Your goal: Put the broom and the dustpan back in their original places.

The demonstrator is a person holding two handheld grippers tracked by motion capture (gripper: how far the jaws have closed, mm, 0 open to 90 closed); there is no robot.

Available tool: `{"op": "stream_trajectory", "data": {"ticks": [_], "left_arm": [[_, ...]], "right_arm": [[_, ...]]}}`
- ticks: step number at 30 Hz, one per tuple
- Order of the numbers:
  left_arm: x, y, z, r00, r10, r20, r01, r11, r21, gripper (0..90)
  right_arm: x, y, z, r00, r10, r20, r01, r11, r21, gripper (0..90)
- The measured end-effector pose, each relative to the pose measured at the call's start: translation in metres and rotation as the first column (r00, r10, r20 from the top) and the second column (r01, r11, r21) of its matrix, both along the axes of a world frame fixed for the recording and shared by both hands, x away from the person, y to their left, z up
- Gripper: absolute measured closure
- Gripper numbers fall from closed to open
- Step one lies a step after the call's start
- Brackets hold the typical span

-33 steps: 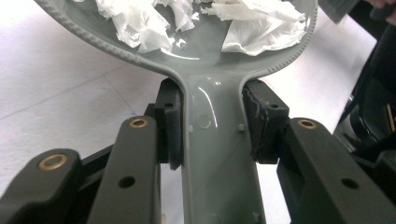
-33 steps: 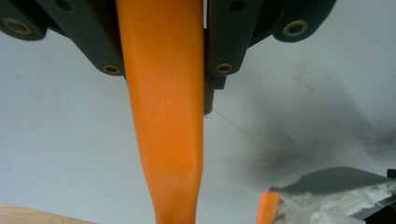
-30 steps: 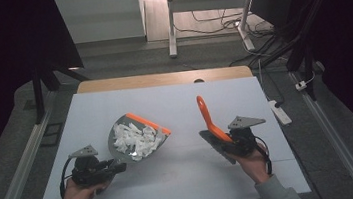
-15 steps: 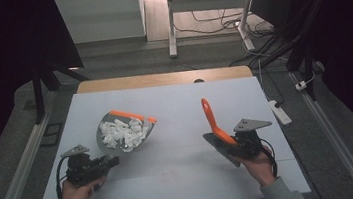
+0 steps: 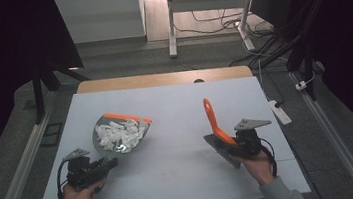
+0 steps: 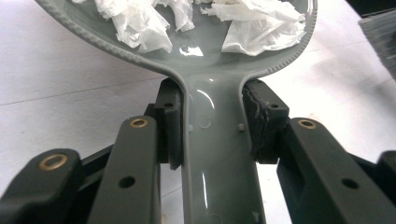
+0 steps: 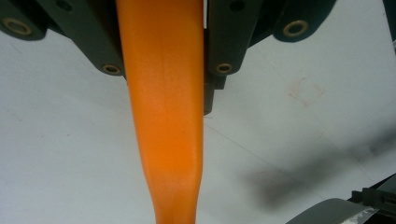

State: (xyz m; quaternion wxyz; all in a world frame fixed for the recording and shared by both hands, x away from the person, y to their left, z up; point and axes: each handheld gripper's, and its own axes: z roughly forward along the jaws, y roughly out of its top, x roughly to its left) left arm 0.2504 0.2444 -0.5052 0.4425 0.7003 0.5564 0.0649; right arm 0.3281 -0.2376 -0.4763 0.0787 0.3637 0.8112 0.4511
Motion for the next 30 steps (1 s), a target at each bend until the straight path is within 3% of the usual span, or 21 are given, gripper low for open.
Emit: {"op": "stream_trajectory", "data": {"ticks": [13,17,22,30], "left_arm": [[0.001,-0.001,-0.009,0.9942,0.101,-0.036,-0.1,0.9945,0.029,61.7],[0.003,-0.002,-0.011,0.9911,0.126,-0.043,-0.124,0.9914,0.042,61.7],[0.006,-0.003,-0.016,0.988,0.143,-0.059,-0.14,0.9888,0.051,61.7],[0.011,0.0,-0.022,0.9807,0.179,-0.078,-0.174,0.9827,0.062,61.7]], "right_arm": [[-0.003,-0.007,-0.005,0.9993,-0.01,-0.035,0.01,0.9999,0.012,76.8],[-0.003,-0.011,-0.008,0.9975,-0.029,-0.065,0.031,0.999,0.031,76.8],[0.001,-0.012,-0.018,0.9914,-0.051,-0.12,0.053,0.9984,0.019,76.8],[0.007,-0.012,-0.027,0.9837,-0.074,-0.164,0.073,0.9973,-0.012,76.8]]}}
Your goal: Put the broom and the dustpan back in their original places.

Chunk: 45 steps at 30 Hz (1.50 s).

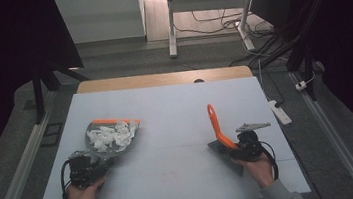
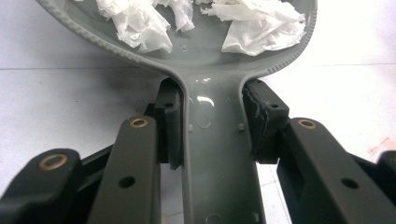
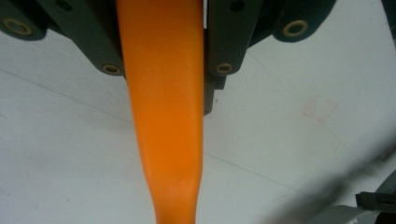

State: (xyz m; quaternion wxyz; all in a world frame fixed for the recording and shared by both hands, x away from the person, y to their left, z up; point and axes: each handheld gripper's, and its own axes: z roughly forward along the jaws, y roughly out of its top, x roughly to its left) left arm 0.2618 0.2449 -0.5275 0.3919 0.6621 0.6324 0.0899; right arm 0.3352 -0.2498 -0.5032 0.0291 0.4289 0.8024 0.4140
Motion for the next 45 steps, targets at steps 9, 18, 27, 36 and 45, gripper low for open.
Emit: {"op": "stream_trajectory", "data": {"ticks": [9,18,27,36,45], "left_arm": [[0.01,-0.007,-0.007,0.9991,0.022,-0.036,-0.021,0.9995,0.023,61.6],[0.014,-0.009,-0.012,0.9977,0.04,-0.055,-0.038,0.9987,0.035,61.5],[0.015,-0.01,-0.013,0.9975,0.042,-0.057,-0.04,0.9987,0.033,61.1],[0.014,-0.011,-0.011,0.9973,0.049,-0.055,-0.045,0.9972,0.06,41.4],[-0.006,0.001,0.006,0.9999,0.006,0.011,-0.007,0.9916,0.13,30.8]], "right_arm": [[0.01,-0.005,-0.005,0.9987,-0.038,-0.034,0.037,0.9983,-0.045,76.5],[0.02,-0.01,-0.007,0.998,-0.027,-0.057,0.022,0.9961,-0.086,70.4],[0.025,-0.011,-0.007,0.9985,-0.044,-0.034,0.038,0.9867,-0.158,54.9],[0.028,-0.014,-0.006,0.995,-0.091,-0.041,0.082,0.9801,-0.181,42.6],[0.024,-0.025,-0.002,0.9859,-0.167,-0.001,0.163,0.9647,-0.207,37.4]]}}
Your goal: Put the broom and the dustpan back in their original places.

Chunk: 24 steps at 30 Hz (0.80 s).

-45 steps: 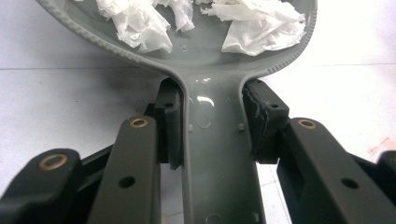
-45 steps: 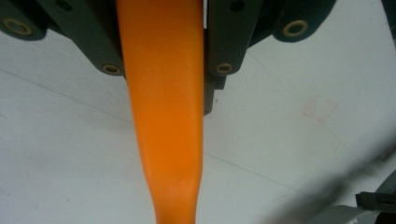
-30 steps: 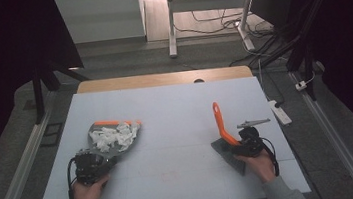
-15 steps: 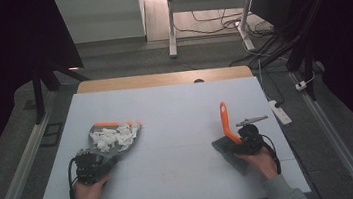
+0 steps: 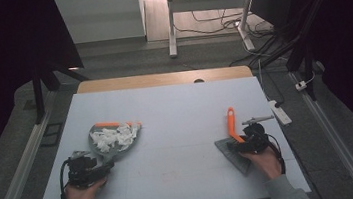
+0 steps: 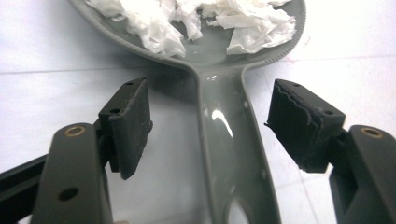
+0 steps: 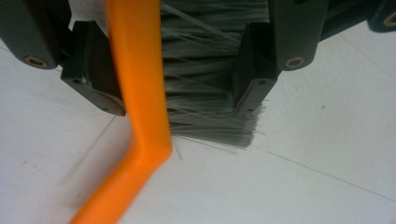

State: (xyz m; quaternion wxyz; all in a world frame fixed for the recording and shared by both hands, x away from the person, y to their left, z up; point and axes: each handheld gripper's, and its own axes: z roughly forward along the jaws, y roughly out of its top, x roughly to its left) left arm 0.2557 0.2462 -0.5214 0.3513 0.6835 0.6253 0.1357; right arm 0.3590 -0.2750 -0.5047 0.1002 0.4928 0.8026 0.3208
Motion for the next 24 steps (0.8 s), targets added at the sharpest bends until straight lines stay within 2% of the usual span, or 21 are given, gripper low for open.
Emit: {"op": "stream_trajectory", "data": {"ticks": [1,2,5,7,8,9,10,11,14,15,16,17,19,21,24], "left_arm": [[-0.002,0.001,0.002,0.9998,-0.019,0.01,0.019,0.9998,0.004,30.8],[-0.004,0.002,0.003,0.9993,-0.036,0.013,0.036,0.9994,0.006,30.8],[-0.006,0.0,0.007,0.9969,-0.072,0.031,0.071,0.9973,0.014,30.8],[-0.007,-0.003,0.011,0.9937,-0.103,0.044,0.102,0.9945,0.024,30.9],[-0.008,-0.005,0.013,0.9907,-0.125,0.054,0.123,0.992,0.028,31.5],[-0.009,-0.006,0.014,0.987,-0.148,0.064,0.146,0.9888,0.033,31.5],[-0.009,-0.007,0.015,0.9826,-0.17,0.075,0.168,0.9852,0.033,32.5],[-0.01,-0.008,0.016,0.9775,-0.193,0.085,0.191,0.9812,0.029,32.5],[-0.011,-0.01,0.018,0.9626,-0.252,0.1,0.252,0.9677,0.016,33.3],[-0.011,-0.01,0.018,0.957,-0.27,0.105,0.27,0.9627,0.017,34.1],[-0.011,-0.01,0.018,0.9521,-0.286,0.109,0.285,0.9582,0.017,34.1],[-0.011,-0.011,0.018,0.9483,-0.298,0.111,0.298,0.9545,0.016,34.1],[-0.011,-0.011,0.018,0.9395,-0.324,0.112,0.325,0.9458,0.012,34.1],[-0.011,-0.011,0.018,0.9345,-0.338,0.111,0.34,0.9406,0.007,34.2],[-0.01,-0.011,0.017,0.9308,-0.348,0.111,0.351,0.9363,-0.006,34.2]], "right_arm": [[0.0,0.0,0.0,1.0,0.0,0.0,0.0,1.0,0.0,37.4],[-0.001,-0.002,0.003,0.9998,-0.008,0.019,0.009,0.9998,-0.015,36.6],[-0.002,-0.005,0.005,0.9995,-0.014,0.029,0.014,0.9999,-0.001,36.6],[-0.006,-0.008,0.009,0.9984,-0.011,0.056,0.012,0.9999,-0.002,36.9],[-0.011,-0.01,0.013,0.9969,0.006,0.078,-0.006,0.9999,0.008,38.1],[-0.011,-0.01,0.013,0.9969,0.006,0.078,-0.006,0.9999,0.008,38.1],[-0.018,-0.01,0.016,0.9938,0.047,0.101,-0.05,0.9982,0.032,40.7],[-0.018,-0.01,0.016,0.9938,0.047,0.101,-0.05,0.9982,0.032,40.7],[-0.027,-0.006,0.019,0.9826,0.132,0.131,-0.138,0.9896,0.041,42.1],[-0.032,-0.002,0.018,0.9732,0.179,0.144,-0.186,0.9821,0.032,42.9],[-0.035,-0.001,0.017,0.9676,0.201,0.153,-0.207,0.9779,0.027,43.2],[-0.035,-0.001,0.017,0.9676,0.201,0.153,-0.207,0.9779,0.027,43.2],[-0.039,0.001,0.016,0.9585,0.233,0.164,-0.24,0.9704,0.024,43.5],[-0.041,0.003,0.014,0.9514,0.256,0.171,-0.264,0.9642,0.024,43.7],[-0.042,0.005,0.014,0.9436,0.276,0.182,-0.285,0.9584,0.02,43.8]]}}
